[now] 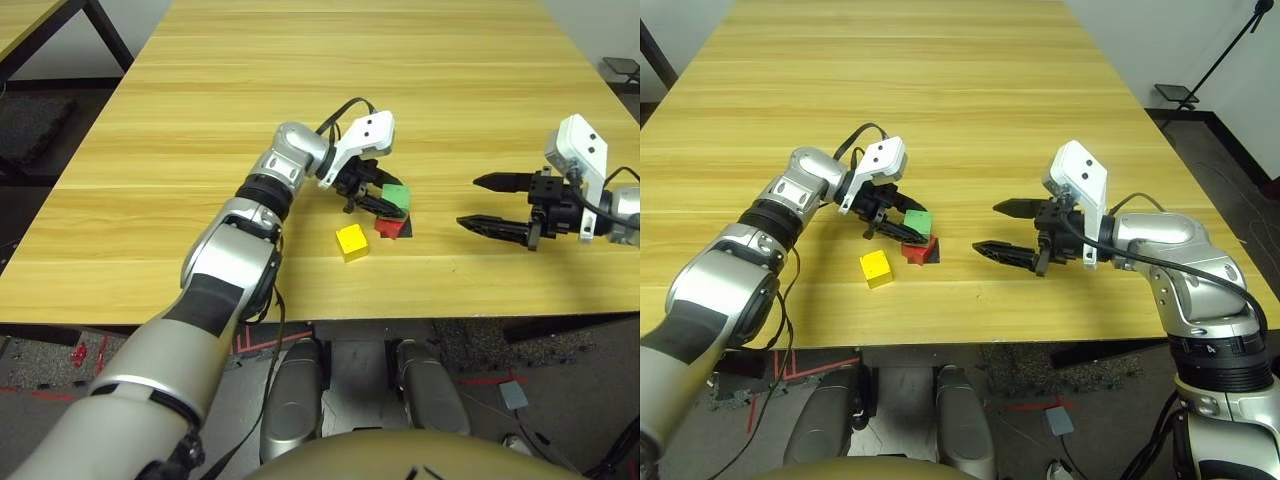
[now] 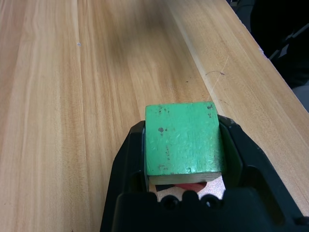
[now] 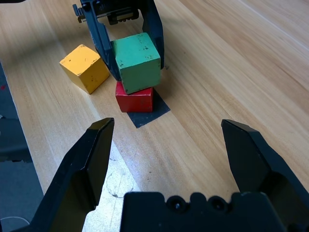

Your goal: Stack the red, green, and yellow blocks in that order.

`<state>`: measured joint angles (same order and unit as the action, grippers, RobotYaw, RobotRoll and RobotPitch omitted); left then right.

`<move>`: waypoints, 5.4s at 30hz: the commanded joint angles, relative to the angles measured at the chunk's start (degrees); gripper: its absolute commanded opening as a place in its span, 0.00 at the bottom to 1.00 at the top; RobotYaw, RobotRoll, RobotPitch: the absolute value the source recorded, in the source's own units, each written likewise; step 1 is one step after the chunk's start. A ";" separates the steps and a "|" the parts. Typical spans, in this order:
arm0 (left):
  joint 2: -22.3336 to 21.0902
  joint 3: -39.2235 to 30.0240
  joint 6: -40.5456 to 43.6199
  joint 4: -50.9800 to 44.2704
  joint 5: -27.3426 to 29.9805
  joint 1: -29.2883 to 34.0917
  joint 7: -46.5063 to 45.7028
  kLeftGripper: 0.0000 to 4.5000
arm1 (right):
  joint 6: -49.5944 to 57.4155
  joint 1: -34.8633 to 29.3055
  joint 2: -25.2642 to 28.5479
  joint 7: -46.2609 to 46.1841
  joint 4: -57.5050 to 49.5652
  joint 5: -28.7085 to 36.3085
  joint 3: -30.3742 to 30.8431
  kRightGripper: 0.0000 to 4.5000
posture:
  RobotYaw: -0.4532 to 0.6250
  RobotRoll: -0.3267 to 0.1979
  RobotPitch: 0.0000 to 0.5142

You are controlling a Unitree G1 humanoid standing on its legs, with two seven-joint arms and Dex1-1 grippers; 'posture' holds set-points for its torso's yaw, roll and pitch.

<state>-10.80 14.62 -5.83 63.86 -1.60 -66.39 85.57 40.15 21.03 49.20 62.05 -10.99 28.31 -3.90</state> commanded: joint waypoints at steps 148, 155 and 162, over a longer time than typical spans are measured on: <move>-12.89 -20.04 70.28 -89.44 19.48 35.38 -45.50 0.99 | -1.34 -1.20 -5.46 -13.10 20.36 -1.93 -12.12 1.00 | 0.60 0.46 0.13; 2.15 -27.76 31.31 -79.36 10.06 53.48 -66.96 0.99 | -24.63 3.98 -9.50 -23.04 41.88 -8.27 -17.00 1.00 | 0.59 0.38 0.15; 6.44 -26.70 12.10 -72.07 3.67 57.79 -77.90 0.99 | -38.96 7.86 -9.07 -23.00 56.62 -10.58 -17.30 1.00 | 0.60 0.34 0.19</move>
<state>-4.58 -12.49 9.37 -9.78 3.58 -9.28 9.43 3.28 28.45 39.78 38.77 43.08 18.61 -20.97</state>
